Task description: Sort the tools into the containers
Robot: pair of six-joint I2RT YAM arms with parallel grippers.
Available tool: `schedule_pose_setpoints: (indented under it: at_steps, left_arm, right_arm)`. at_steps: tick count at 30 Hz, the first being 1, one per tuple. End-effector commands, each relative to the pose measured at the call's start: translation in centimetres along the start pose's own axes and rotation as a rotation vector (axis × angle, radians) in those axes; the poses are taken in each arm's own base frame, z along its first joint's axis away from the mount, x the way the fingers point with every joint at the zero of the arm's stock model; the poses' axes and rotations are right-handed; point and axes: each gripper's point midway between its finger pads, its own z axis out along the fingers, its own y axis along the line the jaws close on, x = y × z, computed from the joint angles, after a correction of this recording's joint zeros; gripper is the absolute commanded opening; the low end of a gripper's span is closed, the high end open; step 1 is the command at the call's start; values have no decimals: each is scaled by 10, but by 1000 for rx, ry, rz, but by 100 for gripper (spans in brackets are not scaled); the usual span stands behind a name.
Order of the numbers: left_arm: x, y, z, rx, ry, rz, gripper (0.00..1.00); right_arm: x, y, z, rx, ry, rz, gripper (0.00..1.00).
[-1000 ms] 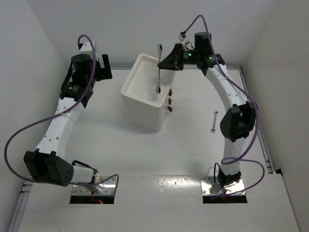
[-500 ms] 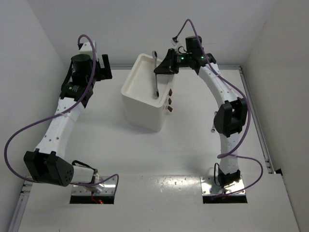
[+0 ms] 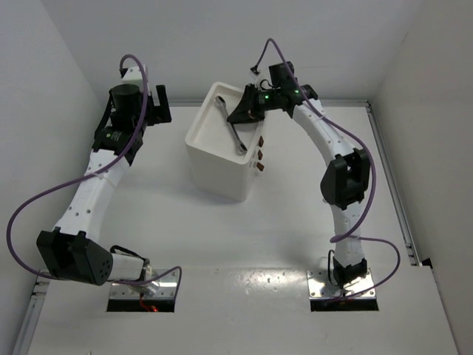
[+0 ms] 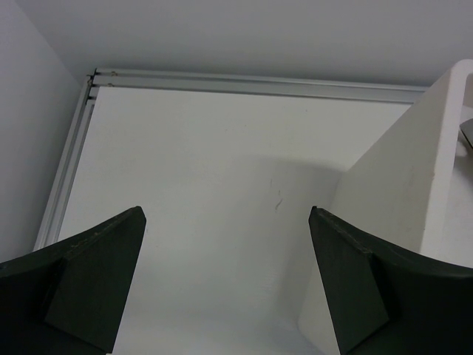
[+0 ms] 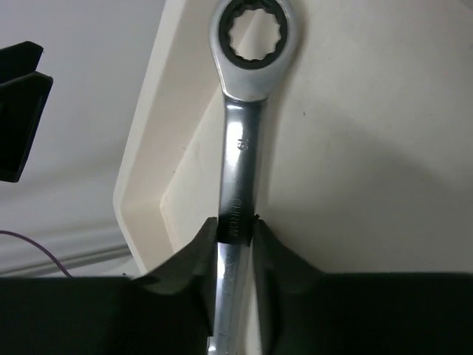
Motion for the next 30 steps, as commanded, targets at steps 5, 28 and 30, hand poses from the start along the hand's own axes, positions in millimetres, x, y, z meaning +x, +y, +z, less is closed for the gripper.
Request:
schedule_pose_setpoints:
  at_steps: [5, 28, 30]
  left_arm:
    - [-9, 4, -8, -8, -37, 1, 99]
    - [-22, -1, -5, 6, -83, 22, 99]
    - [-24, 2, -5, -13, -93, 19, 99]
  right_arm:
    - [-19, 22, -9, -28, -81, -86, 63]
    - [14, -99, -230, 883, -326, -70, 44]
    - [47, -138, -248, 1034, -236, 16, 41]
